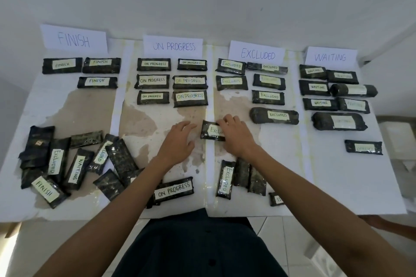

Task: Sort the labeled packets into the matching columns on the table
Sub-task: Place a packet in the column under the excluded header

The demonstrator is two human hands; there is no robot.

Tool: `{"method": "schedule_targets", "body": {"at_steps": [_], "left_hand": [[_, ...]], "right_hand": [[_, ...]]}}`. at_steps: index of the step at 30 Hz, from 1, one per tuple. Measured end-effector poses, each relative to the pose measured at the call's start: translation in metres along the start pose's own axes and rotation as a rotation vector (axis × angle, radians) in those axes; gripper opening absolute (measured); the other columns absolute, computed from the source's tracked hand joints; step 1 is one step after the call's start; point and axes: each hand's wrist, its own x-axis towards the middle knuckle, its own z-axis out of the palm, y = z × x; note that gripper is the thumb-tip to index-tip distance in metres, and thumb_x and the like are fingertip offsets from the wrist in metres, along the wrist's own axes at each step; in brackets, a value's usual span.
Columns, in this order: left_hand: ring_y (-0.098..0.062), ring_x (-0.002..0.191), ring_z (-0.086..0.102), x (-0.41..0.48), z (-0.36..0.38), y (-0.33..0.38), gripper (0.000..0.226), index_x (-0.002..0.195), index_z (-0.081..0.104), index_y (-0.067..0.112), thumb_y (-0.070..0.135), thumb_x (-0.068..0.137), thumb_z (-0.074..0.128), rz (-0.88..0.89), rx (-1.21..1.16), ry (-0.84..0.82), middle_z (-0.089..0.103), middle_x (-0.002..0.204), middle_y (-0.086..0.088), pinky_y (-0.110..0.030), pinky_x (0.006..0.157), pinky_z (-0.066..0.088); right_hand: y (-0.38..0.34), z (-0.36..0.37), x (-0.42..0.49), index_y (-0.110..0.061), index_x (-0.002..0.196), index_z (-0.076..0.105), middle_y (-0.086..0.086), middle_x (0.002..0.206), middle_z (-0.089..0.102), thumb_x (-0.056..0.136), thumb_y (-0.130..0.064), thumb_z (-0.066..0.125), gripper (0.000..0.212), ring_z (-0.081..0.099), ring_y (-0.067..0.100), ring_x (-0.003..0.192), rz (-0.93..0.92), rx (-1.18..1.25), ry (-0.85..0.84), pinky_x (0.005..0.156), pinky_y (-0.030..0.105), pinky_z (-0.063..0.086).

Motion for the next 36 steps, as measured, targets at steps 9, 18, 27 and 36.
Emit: {"method": "schedule_targets", "body": {"at_steps": [9, 18, 27, 36], "left_hand": [[-0.031, 0.132, 0.033, 0.059, 0.011, 0.036, 0.054, 0.137, 0.041, 0.011, 0.007, 0.085, 0.055, -0.002, 0.039, -0.021, 0.036, 0.145, -0.013, -0.042, 0.109, 0.032], [-0.032, 0.133, 0.032, 0.106, 0.026, 0.048, 0.055, 0.139, 0.040, 0.012, 0.011, 0.086, 0.054, -0.010, 0.103, -0.074, 0.035, 0.147, -0.012, -0.044, 0.108, 0.032], [-0.035, 0.127, 0.037, 0.124, 0.040, 0.057, 0.052, 0.135, 0.043, 0.009, 0.006, 0.084, 0.053, 0.011, 0.090, -0.040, 0.038, 0.143, -0.013, -0.047, 0.103, 0.038], [-0.035, 0.122, 0.041, 0.098, 0.039, 0.065, 0.053, 0.134, 0.045, 0.009, 0.006, 0.083, 0.057, 0.026, 0.044, 0.045, 0.043, 0.138, -0.014, -0.046, 0.100, 0.039]], "right_hand": [[0.052, -0.019, 0.053, -0.012, 0.133, 0.041, 0.013, 0.129, 0.043, 0.080, -0.011, 0.063, 0.057, 0.042, 0.034, 0.116, 0.045, -0.015, -0.004, 0.094, 0.045, 0.039], [0.088, -0.012, 0.094, -0.014, 0.134, 0.043, 0.012, 0.128, 0.043, 0.081, -0.014, 0.065, 0.058, 0.042, 0.032, 0.117, 0.014, -0.009, -0.073, 0.095, 0.046, 0.039], [0.104, -0.004, 0.102, -0.020, 0.137, 0.041, 0.009, 0.130, 0.042, 0.082, -0.012, 0.063, 0.060, 0.039, 0.029, 0.116, 0.014, 0.111, -0.061, 0.097, 0.043, 0.037], [0.099, -0.016, 0.067, -0.017, 0.139, 0.040, 0.011, 0.138, 0.037, 0.082, -0.010, 0.060, 0.061, 0.034, 0.032, 0.126, -0.061, 0.126, -0.056, 0.102, 0.043, 0.034]]}}
